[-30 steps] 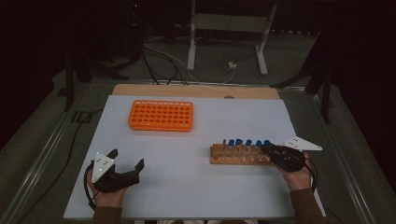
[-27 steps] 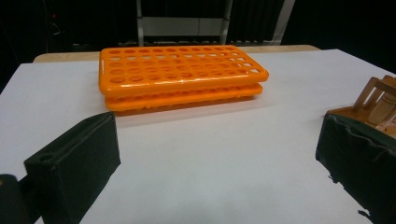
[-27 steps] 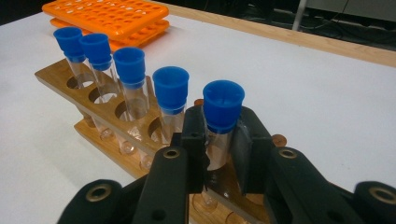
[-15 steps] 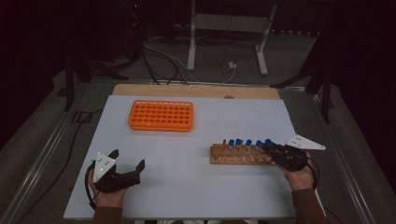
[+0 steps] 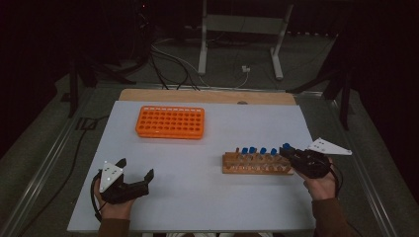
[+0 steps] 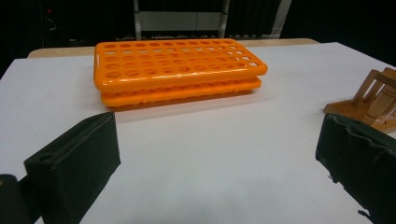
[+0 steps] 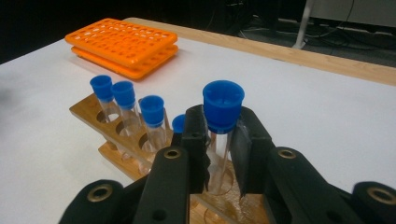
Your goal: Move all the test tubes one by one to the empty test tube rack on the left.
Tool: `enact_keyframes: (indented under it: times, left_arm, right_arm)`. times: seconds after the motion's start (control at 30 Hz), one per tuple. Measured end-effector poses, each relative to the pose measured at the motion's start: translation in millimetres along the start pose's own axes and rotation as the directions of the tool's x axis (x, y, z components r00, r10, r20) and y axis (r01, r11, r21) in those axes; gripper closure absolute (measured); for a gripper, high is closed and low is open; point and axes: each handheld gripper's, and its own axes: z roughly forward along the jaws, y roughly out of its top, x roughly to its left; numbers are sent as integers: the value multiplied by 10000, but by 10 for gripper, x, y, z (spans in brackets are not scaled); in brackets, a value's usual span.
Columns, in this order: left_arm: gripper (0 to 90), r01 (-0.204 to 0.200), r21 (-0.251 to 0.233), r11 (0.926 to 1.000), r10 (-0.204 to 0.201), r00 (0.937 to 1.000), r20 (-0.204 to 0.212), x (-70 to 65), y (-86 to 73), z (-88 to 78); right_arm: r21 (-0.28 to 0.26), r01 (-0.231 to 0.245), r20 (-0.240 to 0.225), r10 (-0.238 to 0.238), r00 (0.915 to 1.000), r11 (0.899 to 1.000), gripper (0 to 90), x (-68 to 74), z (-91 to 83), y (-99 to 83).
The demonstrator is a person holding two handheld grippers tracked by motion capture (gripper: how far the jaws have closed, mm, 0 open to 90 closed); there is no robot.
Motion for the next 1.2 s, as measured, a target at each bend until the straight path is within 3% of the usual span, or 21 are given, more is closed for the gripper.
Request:
enact_keyframes:
  times: [0.13, 0.4, 0.53, 0.63, 0.7, 0.8, 0.97, 1.03, 1.13, 1.2]
  left_arm:
    - [8, -47, 55, 10000, 47, 10000, 14, -8, -3, 11]
    - [8, -20, 63, 10000, 20, 10000, 84, 1, 10, 28]
    - [8, 34, 50, 10000, -36, 9992, 386, -24, 87, 35]
    - [8, -220, -113, 9997, 226, 9979, 611, -77, 165, 47]
    - [8, -537, -425, 9977, 572, 9947, 849, -119, 211, 78]
    - [8, -940, -459, 9945, 989, 9880, 1184, -148, 292, 150]
    - [8, -1059, -537, 9929, 1131, 9813, 1556, -183, 484, 254]
    - [8, -1073, -574, 9926, 1152, 9806, 1584, -197, 522, 278]
    - [8, -1361, -753, 9878, 1476, 9730, 1773, -274, 673, 375]
    - [8, -1396, -808, 9869, 1523, 9713, 1826, -297, 713, 401]
  right_arm:
    - [-86, -69, -99, 68, 9999, 9999, 770, -8, -48, 62]
    - [-47, 232, -238, -233, 9994, 9997, 770, -16, -113, 211]
    - [-153, 202, -317, -207, 9993, 9997, 771, -38, -133, 284]
    - [-192, 284, -305, -290, 9991, 9994, 771, -37, -145, 354]
    - [-220, 393, -243, -398, 9989, 9990, 771, -38, -147, 407]
    - [-238, 496, -170, -500, 9986, 9985, 771, -66, -119, 485]
    - [-197, 447, -234, -452, 9987, 9988, 770, -101, -27, 587]
    - [-220, 471, -262, -477, 9985, 9986, 770, -79, 24, 622]
    - [-257, 566, -381, -576, 9976, 9981, 770, -30, 108, 676]
    - [-282, 609, -462, -621, 9970, 9977, 770, 3, 160, 715]
